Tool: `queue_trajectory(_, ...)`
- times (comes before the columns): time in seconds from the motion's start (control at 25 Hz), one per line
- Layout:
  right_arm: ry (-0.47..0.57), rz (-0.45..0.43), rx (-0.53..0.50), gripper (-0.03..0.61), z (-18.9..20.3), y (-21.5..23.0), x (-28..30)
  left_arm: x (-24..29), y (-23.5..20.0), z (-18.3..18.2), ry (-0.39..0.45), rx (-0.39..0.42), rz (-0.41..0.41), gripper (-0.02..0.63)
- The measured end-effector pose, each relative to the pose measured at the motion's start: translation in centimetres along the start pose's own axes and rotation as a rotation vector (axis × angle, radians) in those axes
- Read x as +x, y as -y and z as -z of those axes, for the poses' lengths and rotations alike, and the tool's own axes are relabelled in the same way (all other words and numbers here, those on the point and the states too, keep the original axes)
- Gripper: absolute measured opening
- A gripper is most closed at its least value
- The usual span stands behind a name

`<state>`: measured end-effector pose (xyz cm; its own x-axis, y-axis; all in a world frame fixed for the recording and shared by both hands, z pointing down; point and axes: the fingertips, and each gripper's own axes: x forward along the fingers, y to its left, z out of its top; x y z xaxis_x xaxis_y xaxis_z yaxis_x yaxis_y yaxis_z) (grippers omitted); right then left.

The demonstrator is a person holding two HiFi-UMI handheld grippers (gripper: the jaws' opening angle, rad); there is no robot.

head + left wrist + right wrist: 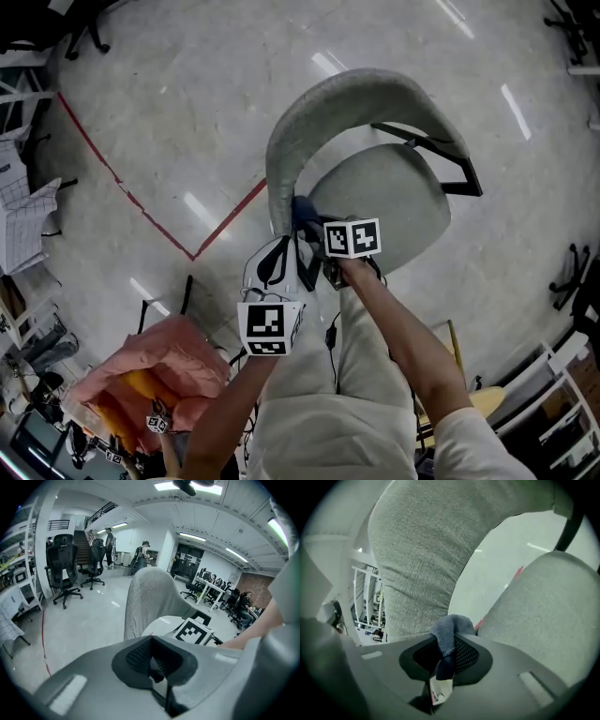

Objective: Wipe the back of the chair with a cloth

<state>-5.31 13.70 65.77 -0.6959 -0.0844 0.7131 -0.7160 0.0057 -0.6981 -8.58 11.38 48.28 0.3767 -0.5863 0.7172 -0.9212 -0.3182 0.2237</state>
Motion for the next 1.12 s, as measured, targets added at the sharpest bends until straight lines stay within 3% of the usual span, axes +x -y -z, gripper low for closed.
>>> queue_trajectory(0.48, 0.082, 0.0, -0.081, 0.077, -4.4, -2.0, 0.8, 0.7, 0.5, 0.0, -0.015, 0.001, 0.033, 0.002)
queue_trajectory(0.76, 0.131, 0.001, -0.039, 0.077, -6.8, -1.3, 0.5, 1.2, 0.5, -1.0, -0.009, 0.019, 0.041, 0.002)
queue_trajectory(0.96, 0.121, 0.018, -0.104, 0.077, -8.4, -0.6, 0.2, 2.0, 0.8, -1.2, -0.021, 0.008, 0.049, 0.002)
queue_trajectory(1.12, 0.164, 0.036, -0.091, 0.077, -10.9, 0.2, -0.7, 2.6, 1.2, -1.6, -0.019, 0.016, 0.055, 0.002)
